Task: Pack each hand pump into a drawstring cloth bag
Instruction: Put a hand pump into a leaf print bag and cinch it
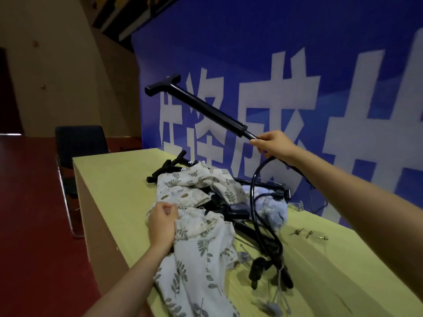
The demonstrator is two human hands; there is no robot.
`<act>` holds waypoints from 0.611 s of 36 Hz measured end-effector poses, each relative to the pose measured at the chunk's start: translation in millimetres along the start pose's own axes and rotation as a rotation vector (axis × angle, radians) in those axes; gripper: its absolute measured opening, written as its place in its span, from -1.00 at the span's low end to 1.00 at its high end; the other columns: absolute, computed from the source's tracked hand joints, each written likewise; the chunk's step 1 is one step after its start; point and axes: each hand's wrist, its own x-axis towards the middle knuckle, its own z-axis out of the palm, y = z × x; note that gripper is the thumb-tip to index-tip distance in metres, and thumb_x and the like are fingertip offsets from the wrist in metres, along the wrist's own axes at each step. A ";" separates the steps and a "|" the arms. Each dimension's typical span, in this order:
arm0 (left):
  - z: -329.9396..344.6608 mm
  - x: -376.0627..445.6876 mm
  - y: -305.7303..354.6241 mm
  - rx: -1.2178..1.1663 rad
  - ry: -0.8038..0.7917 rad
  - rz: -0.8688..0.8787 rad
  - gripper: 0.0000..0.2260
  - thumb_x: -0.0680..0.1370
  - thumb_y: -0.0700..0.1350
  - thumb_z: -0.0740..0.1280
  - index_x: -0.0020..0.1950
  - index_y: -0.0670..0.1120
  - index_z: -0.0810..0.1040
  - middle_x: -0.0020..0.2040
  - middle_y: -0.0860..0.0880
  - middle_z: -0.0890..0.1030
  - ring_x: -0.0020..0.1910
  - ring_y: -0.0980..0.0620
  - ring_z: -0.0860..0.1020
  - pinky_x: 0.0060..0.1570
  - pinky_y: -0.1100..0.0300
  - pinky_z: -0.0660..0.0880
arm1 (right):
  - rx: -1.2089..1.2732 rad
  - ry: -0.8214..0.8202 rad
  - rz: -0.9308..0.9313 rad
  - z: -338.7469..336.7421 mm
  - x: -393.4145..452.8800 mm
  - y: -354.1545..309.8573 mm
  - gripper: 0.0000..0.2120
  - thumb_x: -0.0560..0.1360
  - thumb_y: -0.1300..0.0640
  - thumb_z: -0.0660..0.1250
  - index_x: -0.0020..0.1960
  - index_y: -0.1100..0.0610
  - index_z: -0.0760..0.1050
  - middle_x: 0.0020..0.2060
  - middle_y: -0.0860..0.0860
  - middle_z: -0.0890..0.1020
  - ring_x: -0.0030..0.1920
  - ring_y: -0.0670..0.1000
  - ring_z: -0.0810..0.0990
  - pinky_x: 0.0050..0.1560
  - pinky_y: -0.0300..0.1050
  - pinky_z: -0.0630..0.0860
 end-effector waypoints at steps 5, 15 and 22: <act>-19.1 1.1 35.2 0.013 0.066 -0.002 -0.72 0.59 0.10 0.16 -0.18 -0.02 0.50 -0.14 -0.07 0.56 -0.11 -0.13 0.53 -0.11 -0.01 0.50 | -0.059 0.003 -0.030 -34.0 -40.7 -32.4 -0.78 0.57 0.01 0.32 -0.05 0.16 0.62 -0.33 0.05 0.54 -0.37 -0.03 0.43 -0.31 -0.17 0.38; -54.2 -50.9 211.3 -0.627 -0.218 0.077 -0.75 0.65 0.04 0.15 0.10 -0.08 0.53 -0.07 -0.03 0.56 -0.23 0.08 0.50 -0.25 0.21 0.46 | -0.154 0.060 -0.072 -92.2 -135.1 -68.8 -0.76 0.57 0.00 0.31 -0.05 0.17 0.62 -0.32 0.04 0.57 -0.35 -0.04 0.47 -0.27 -0.15 0.42; -51.1 -107.1 276.3 -1.013 -0.544 -0.108 -0.67 0.58 0.19 0.22 0.07 -0.06 0.53 -0.02 -0.09 0.61 -0.07 -0.04 0.61 -0.19 0.16 0.56 | -0.322 0.053 -0.088 -132.5 -209.2 -70.2 -0.81 0.57 -0.02 0.30 -0.05 0.07 0.60 -0.32 0.02 0.57 -0.36 -0.07 0.44 -0.35 -0.24 0.35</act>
